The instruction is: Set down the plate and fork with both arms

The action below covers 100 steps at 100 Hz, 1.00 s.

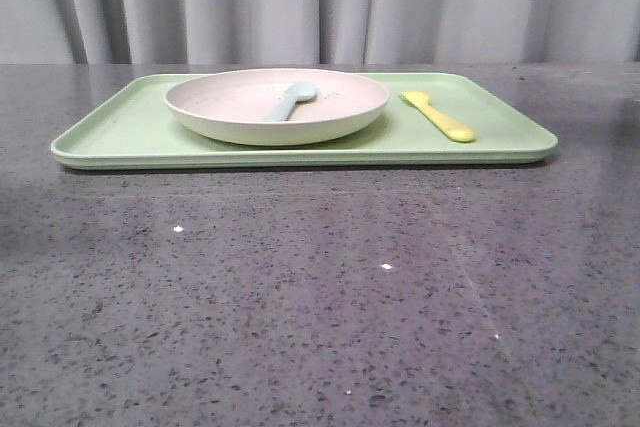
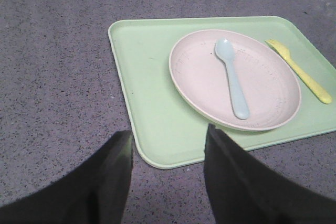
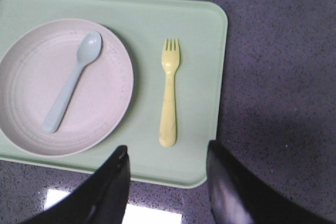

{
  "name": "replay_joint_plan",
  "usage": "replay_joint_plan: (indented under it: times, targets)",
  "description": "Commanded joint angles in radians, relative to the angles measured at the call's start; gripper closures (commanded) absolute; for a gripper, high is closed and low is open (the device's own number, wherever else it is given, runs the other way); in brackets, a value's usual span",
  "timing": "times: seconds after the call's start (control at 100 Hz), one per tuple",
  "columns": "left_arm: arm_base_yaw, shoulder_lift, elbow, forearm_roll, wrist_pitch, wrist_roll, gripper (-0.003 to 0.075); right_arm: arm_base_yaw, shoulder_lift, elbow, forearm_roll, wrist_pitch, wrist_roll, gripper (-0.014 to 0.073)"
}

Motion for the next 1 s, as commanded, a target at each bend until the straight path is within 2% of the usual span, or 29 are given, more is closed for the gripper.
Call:
replay_joint_plan:
  times: [0.0,0.15,0.44,0.48,0.62,0.7,0.99]
  targets:
    - [-0.008,-0.007,-0.029,-0.001,-0.075,-0.004,0.0409,-0.001,-0.113,0.079,-0.017,-0.116,-0.014,0.0233]
    - [-0.008,-0.009,-0.027,0.007,-0.071,-0.004,0.0435,-0.001,-0.237,0.280,-0.017,-0.228,-0.014,0.0233]
    - [-0.008,-0.133,0.089,0.007,-0.142,-0.004,0.0568,-0.001,-0.479,0.630,-0.043,-0.402,-0.014,0.0240]
    - [-0.008,-0.157,0.104,0.007,-0.144,-0.004,0.0599,-0.001,-0.514,0.668,-0.048,-0.431,-0.014,0.0274]
    - [-0.008,-0.237,0.162,0.014,-0.150,-0.004,0.0729,-0.001,-0.629,0.814,-0.063,-0.519,-0.014,0.0518]
    - [-0.008,-0.274,0.192,0.015,-0.150,-0.004,0.0741,-0.001,-0.690,0.896,-0.064,-0.563,-0.014,0.0668]
    - [-0.008,-0.381,0.268,0.015,-0.153,-0.004,0.0741,-0.001,-0.927,1.135,-0.081,-0.667,-0.014,0.0662]
